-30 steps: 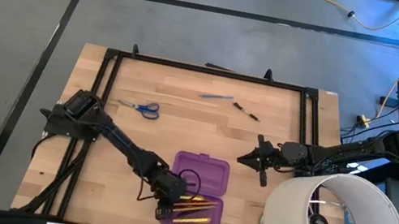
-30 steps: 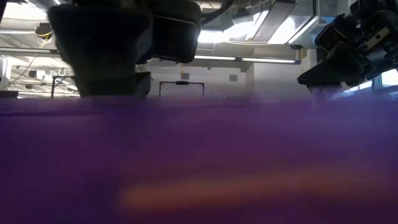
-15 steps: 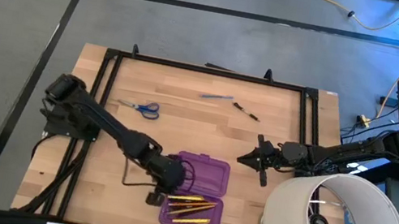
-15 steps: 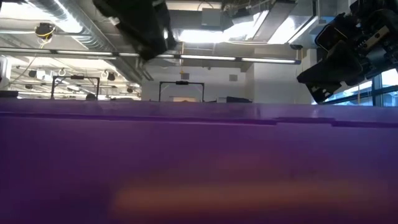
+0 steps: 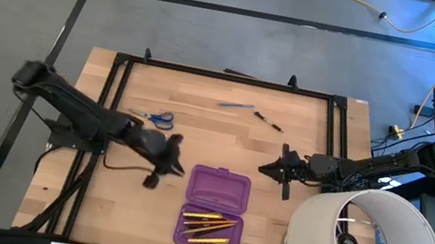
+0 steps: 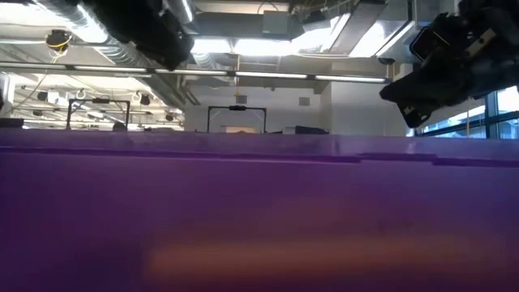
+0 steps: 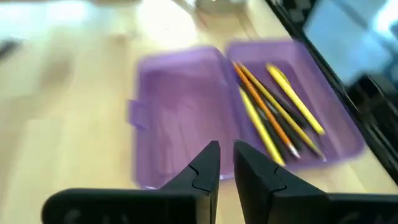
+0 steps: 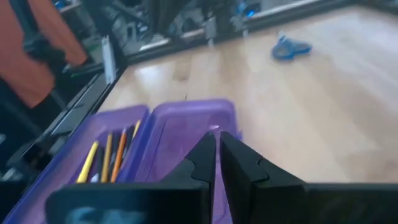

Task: Pick & place school supplies into a supply box
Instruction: Put the transparent pen into the violet supply box

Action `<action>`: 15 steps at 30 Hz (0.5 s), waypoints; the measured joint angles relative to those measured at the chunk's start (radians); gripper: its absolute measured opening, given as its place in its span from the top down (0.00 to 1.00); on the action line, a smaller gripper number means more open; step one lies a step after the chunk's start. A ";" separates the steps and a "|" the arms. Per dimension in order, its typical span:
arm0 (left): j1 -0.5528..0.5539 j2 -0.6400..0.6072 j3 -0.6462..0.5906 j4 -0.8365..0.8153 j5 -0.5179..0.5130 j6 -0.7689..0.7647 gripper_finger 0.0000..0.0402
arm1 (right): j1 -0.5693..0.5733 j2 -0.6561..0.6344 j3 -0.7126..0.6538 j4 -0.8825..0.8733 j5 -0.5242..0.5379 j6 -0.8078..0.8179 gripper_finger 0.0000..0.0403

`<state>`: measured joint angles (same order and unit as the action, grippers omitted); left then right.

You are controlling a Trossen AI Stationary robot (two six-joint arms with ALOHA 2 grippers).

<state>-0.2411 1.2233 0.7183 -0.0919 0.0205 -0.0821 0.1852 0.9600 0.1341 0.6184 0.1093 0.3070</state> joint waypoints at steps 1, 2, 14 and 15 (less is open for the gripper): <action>0.016 -0.037 -0.053 0.059 -0.004 -0.006 0.91 | 0.000 0.000 0.000 0.008 0.017 0.000 0.93; 0.028 -0.069 -0.103 0.124 -0.007 -0.010 0.91 | 0.000 0.000 0.000 0.015 0.025 0.004 0.93; 0.062 -0.243 -0.408 0.456 -0.046 0.069 0.92 | 0.000 0.000 0.000 0.012 0.022 0.060 0.86; 0.062 -0.242 -0.416 0.458 -0.060 0.070 0.92 | 0.000 0.000 0.000 0.012 0.025 0.063 0.84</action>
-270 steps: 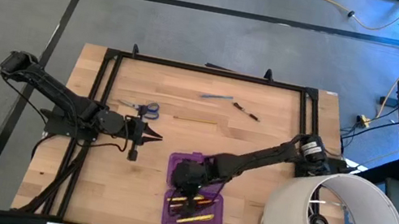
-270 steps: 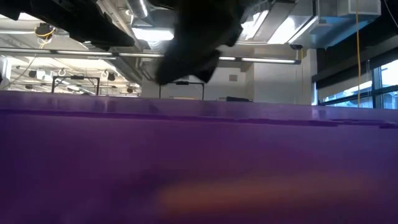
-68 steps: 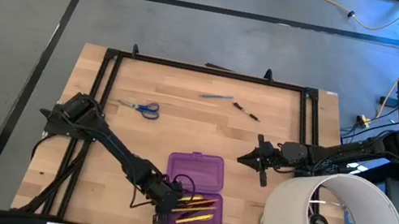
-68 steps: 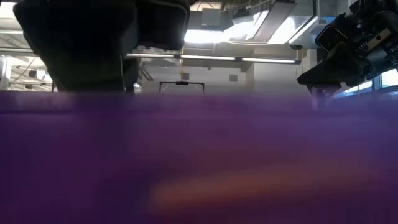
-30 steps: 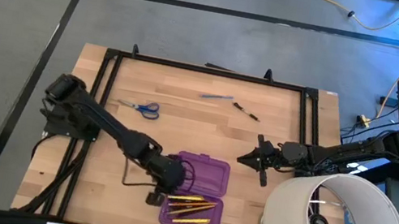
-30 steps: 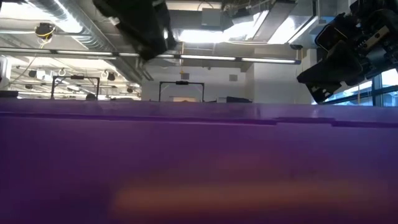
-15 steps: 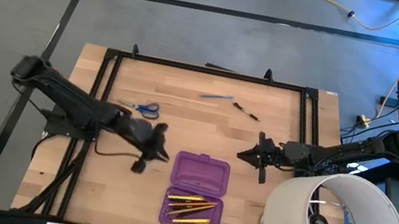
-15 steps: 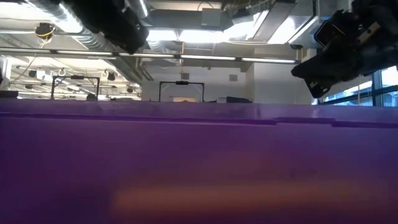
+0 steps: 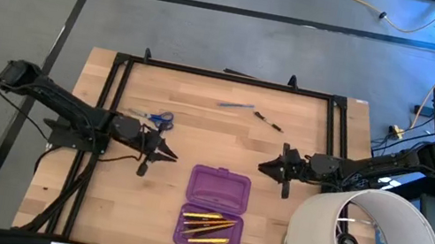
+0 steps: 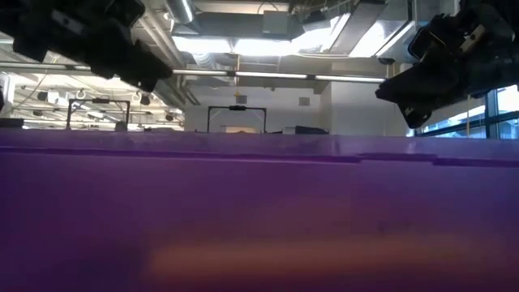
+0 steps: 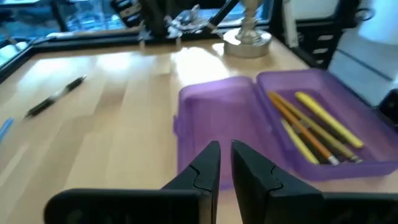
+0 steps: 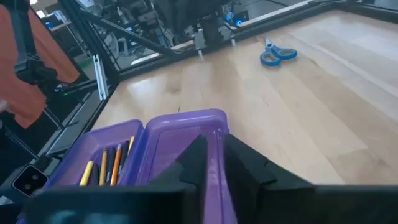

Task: Pick & place school supplies into a supply box
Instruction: Put the transparent pen into the violet supply box

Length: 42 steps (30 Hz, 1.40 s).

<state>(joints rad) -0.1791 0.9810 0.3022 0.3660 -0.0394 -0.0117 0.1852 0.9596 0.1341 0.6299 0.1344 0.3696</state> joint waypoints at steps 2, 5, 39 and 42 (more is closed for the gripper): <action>0.000 0.000 -0.014 0.000 -0.024 -0.013 0.91 | 0.001 0.000 0.000 -0.001 0.031 0.020 0.77; 0.000 0.000 -0.018 -0.010 -0.050 -0.016 0.91 | 0.000 0.000 0.000 -0.012 0.146 0.043 0.68; 0.000 0.000 -0.019 -0.019 -0.055 -0.020 0.90 | -0.695 0.459 0.530 -0.742 -0.061 -0.034 0.60; 0.000 0.000 -0.019 -0.019 -0.055 -0.020 0.91 | -0.729 0.528 0.553 -0.742 -0.066 -0.035 0.60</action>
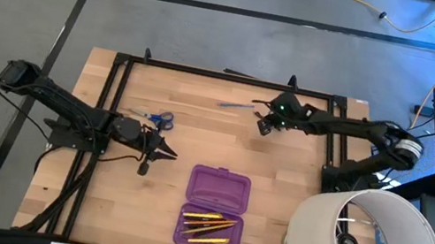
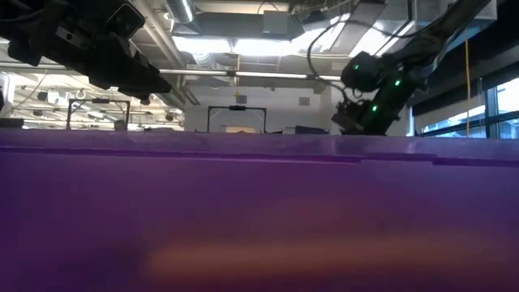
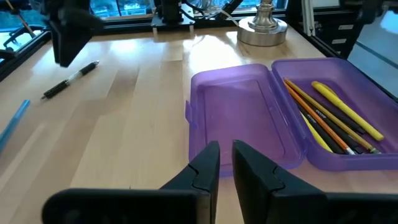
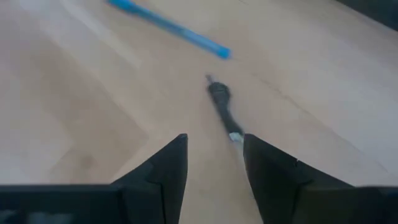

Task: Pick & place school supplies into a supply box
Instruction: Put the transparent pen into the violet supply box

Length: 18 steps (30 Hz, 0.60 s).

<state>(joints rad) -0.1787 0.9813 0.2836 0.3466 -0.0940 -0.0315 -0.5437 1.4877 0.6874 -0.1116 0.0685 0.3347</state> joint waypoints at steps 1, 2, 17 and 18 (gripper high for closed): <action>0.000 0.000 0.000 0.000 0.000 0.000 0.91 | -0.010 0.019 0.007 0.000 -0.001 -0.001 0.60; 0.000 0.000 0.000 0.000 0.000 0.000 0.91 | -0.017 0.037 0.013 0.000 -0.005 -0.008 0.60; 0.000 0.000 0.000 0.000 0.001 0.000 0.91 | -0.045 0.188 0.061 0.003 -0.063 -0.108 0.60; 0.000 0.000 0.000 0.000 0.001 0.000 0.90 | -0.045 0.192 0.061 0.003 -0.061 -0.107 0.60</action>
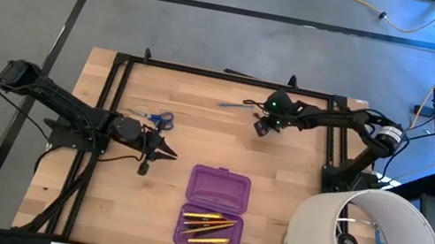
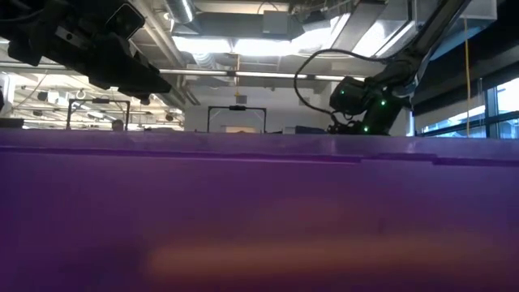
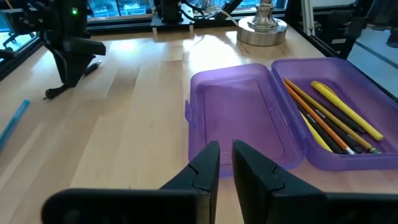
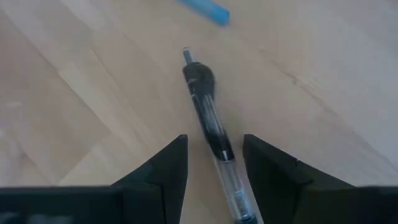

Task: Pick & place school supplies into a supply box
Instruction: Put the transparent pen into the violet supply box

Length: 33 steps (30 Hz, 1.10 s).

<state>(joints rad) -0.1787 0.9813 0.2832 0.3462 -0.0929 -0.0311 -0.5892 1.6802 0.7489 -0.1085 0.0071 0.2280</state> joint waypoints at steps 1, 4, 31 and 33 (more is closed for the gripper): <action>0.000 0.000 0.000 0.000 -0.001 0.000 0.90 | 0.000 0.003 0.001 -0.002 0.000 0.000 0.60; 0.000 0.000 0.000 0.000 -0.002 0.000 0.90 | 0.000 0.006 0.003 -0.014 0.002 -0.001 0.60; 0.000 0.000 0.000 -0.001 -0.003 0.010 0.90 | 0.078 0.009 0.001 -0.108 0.086 -0.112 0.81; 0.000 0.000 0.000 -0.001 -0.003 0.011 0.91 | 0.078 0.009 0.001 -0.108 0.085 -0.094 0.85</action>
<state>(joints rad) -0.1787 0.9813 0.2832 0.3454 -0.0959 -0.0206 -0.5114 1.6890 0.7494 -0.2169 0.0917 0.1343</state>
